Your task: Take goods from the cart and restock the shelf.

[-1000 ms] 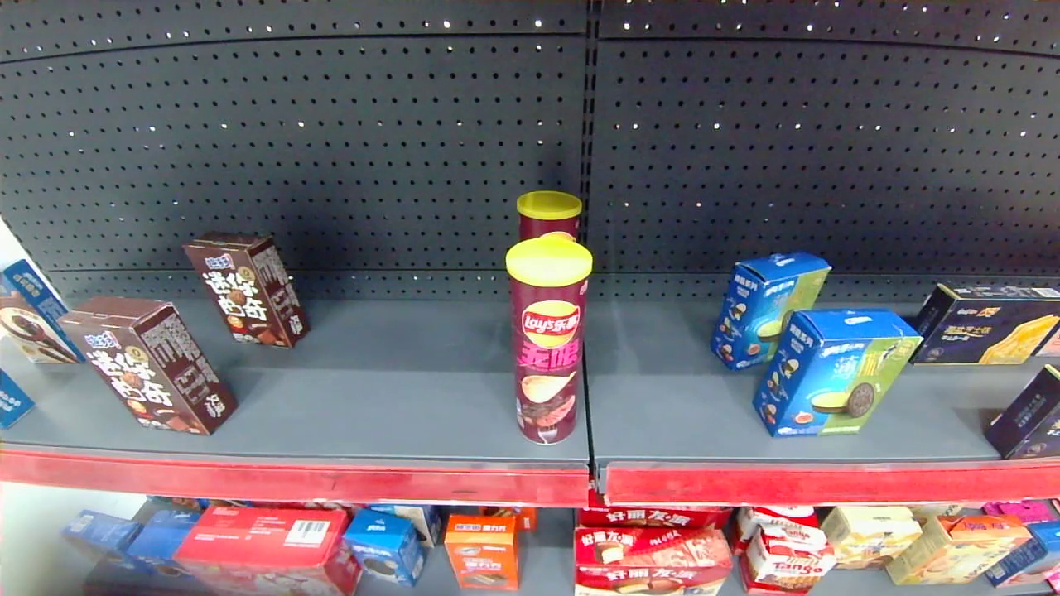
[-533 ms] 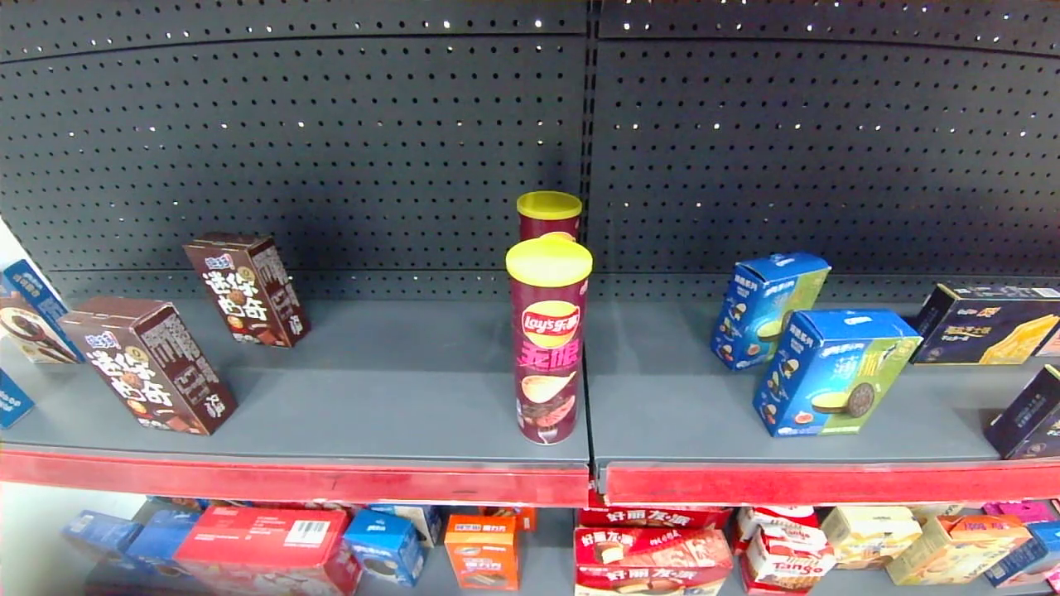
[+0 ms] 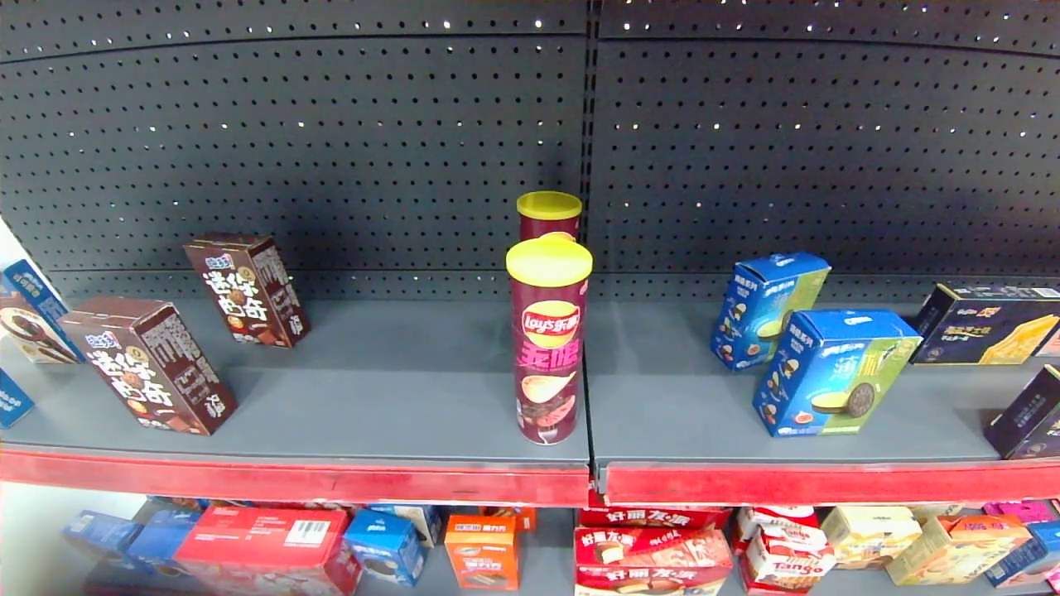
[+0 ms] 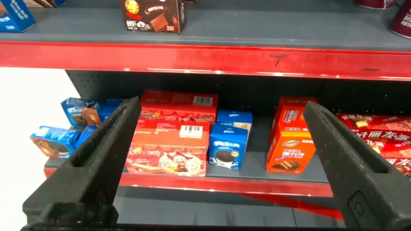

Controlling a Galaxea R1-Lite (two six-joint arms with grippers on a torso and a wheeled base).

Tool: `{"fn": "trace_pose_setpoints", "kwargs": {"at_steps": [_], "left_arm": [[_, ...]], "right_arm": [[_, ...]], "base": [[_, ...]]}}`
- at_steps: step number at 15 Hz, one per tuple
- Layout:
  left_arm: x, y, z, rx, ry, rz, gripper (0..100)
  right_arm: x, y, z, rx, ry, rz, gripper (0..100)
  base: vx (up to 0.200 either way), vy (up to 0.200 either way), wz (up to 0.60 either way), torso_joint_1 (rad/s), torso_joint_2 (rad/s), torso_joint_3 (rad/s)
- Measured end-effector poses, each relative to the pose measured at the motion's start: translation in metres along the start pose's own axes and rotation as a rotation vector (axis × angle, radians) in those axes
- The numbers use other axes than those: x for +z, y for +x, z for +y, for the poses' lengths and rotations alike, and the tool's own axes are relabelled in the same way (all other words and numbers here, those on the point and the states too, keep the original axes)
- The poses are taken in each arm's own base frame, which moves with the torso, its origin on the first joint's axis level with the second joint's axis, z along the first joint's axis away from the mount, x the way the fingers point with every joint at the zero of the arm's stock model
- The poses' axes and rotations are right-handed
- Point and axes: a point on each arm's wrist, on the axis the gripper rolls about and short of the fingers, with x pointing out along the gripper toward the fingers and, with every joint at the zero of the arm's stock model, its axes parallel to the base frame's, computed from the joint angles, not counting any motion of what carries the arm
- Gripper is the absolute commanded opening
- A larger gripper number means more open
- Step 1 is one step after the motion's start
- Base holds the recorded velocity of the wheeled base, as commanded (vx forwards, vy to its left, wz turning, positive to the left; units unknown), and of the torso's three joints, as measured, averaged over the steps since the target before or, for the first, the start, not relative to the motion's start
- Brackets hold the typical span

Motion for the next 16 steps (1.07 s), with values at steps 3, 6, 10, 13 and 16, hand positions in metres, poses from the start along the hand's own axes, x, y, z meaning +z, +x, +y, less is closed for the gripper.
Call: {"fn": "trace_pose_setpoints", "kwargs": {"at_steps": [3, 6, 10, 13, 16], "left_arm": [[0.0, 0.0, 0.0, -0.001, 0.0, 0.0, 100], [0.0, 0.0, 0.0, -0.001, 0.0, 0.0, 100], [0.0, 0.0, 0.0, -0.001, 0.0, 0.0, 100], [0.0, 0.0, 0.0, -0.001, 0.0, 0.0, 100], [0.0, 0.0, 0.0, 0.0, 0.0, 0.0, 100]], "right_arm": [[0.0002, 0.0, -0.0001, -0.003, 0.005, -0.002, 100], [0.0003, 0.0, -0.0003, -0.011, 0.073, -0.003, 100], [0.0025, 0.0003, -0.0007, -0.018, 0.216, -0.036, 100], [0.0014, 0.0006, -0.0004, -0.011, 0.175, -0.033, 100], [0.0012, 0.0007, 0.0004, 0.016, 0.01, -0.034, 100]], "base": [[0.0, 0.0, 0.0, 0.0, 0.0, 0.0], [0.0, 0.0, 0.0, 0.0, 0.0, 0.0], [0.0, 0.0, 0.0, 0.0, 0.0, 0.0], [0.0, 0.0, 0.0, 0.0, 0.0, 0.0], [0.0, 0.0, 0.0, 0.0, 0.0, 0.0]]}}
